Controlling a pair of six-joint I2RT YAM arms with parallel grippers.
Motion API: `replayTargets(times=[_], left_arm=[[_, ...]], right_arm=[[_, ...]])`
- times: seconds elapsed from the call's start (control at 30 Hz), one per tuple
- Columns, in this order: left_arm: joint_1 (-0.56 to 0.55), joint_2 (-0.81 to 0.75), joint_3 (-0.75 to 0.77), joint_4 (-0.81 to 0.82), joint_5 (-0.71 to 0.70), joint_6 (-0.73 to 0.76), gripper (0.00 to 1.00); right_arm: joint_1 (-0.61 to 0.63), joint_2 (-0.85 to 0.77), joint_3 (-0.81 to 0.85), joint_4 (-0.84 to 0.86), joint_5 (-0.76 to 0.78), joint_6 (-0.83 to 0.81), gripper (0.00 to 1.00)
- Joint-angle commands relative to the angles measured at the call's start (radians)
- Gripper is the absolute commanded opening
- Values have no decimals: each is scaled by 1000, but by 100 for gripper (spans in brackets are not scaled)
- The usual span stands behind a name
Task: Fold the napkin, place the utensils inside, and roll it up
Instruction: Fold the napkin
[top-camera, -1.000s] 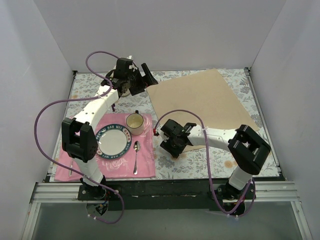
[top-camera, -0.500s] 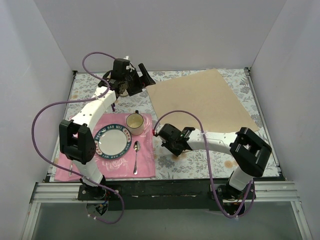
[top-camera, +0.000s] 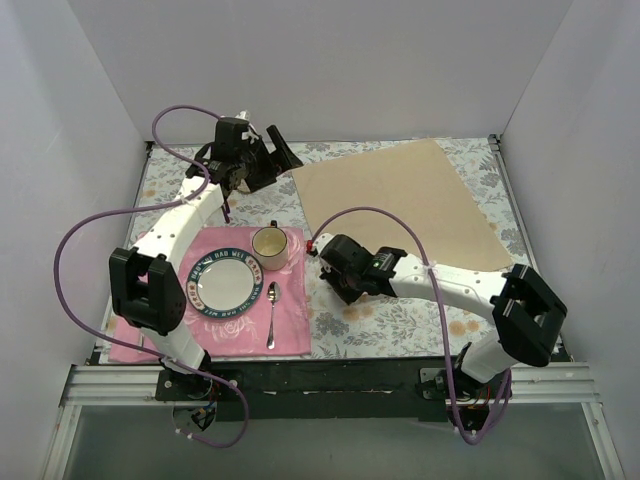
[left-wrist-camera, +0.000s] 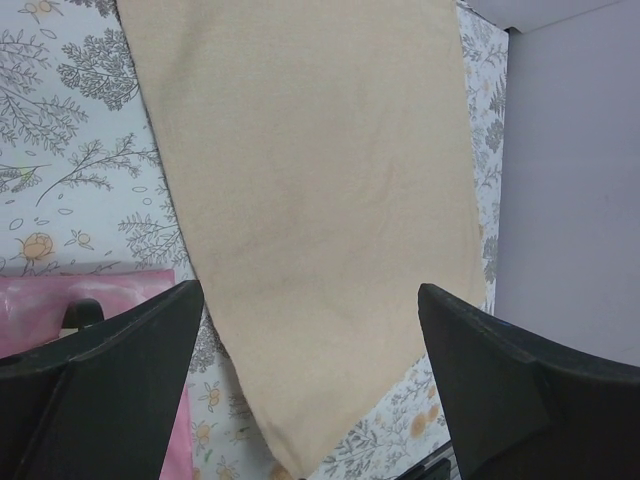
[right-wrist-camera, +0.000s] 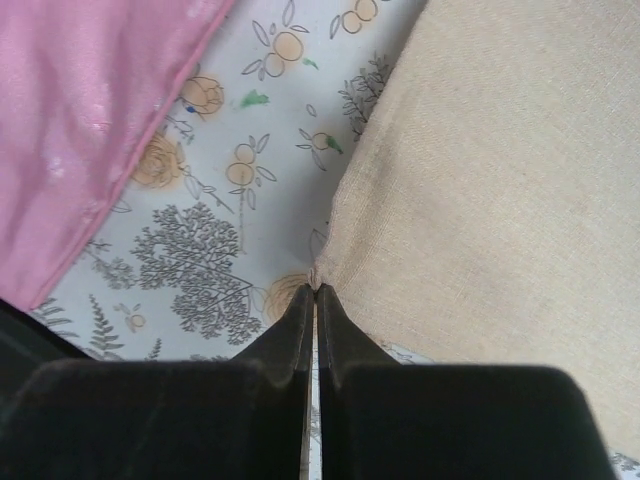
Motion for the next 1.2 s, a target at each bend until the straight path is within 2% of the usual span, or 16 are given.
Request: replayTargets(times=[0.0,0.07,0.13,0.33,0.57,0.77,0.97,1.17], left_arm=[[16,-83,-16,5,0,13,89],[19,-91,-26,8,0,17,89],[17,-95,-38,13,2,16,89],[19,-94,-66,29,25,11,89],[17,-39,-56,52,80,-2,89],[14,26,-44,109,121,-33,89],[4,110,6,120,120,-27,89],[0,153,11,158,134,-41,88]], right_arm=[[2,-74,18,9,-104,74,1],[0,-107,16,14,-104,97,1],[-6,-122,24,-8,-34,105,1],[-144,-137,39,-26,-11,99,1],[-511,-119,73,69,-104,8,1],[-732,72,240,136,-166,-81,1],[-862,276,459,161,-216,-136,1],[-934,456,640,176,-268,-173,1]])
